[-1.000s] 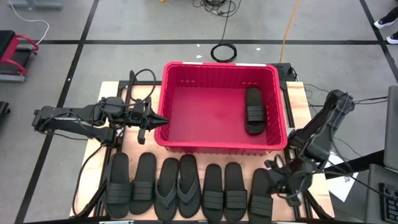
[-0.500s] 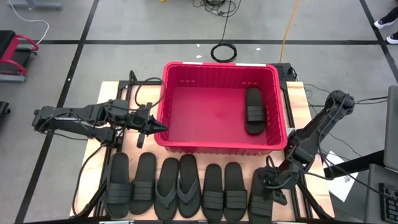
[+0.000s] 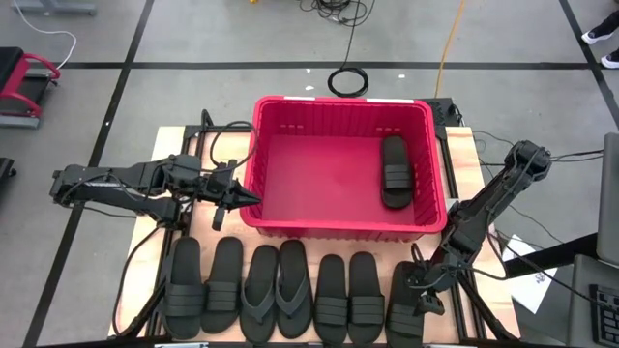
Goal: Pick and place slides into bin
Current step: Put the slide into the bin
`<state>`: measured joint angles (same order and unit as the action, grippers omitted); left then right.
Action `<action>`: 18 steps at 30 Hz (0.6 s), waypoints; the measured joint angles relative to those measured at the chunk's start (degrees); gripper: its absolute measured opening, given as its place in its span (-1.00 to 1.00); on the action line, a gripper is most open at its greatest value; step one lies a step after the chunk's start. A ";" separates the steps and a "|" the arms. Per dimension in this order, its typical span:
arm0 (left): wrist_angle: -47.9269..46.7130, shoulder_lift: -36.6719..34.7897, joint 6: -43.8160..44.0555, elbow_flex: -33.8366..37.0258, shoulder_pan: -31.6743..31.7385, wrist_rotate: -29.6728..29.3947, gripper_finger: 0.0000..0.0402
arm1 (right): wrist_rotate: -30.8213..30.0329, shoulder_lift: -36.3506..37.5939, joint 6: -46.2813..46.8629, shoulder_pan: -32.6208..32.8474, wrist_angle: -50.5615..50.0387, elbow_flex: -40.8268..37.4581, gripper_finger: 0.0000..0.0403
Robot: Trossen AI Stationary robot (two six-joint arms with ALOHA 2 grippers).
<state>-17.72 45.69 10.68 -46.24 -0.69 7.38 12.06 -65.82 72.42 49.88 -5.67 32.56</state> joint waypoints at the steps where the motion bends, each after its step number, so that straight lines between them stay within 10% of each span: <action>1: 0.01 0.00 0.00 0.00 0.00 -0.17 -0.87 | 0.20 0.00 0.02 0.16 0.88 -0.61 0.40; 18: 1.31 0.00 0.13 0.00 0.00 -1.47 -0.87 | 0.21 -9.21 -2.81 2.74 10.78 -2.47 0.26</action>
<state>-16.40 45.69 10.81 -46.24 -0.69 5.91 12.27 -75.03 69.61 52.62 5.10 30.09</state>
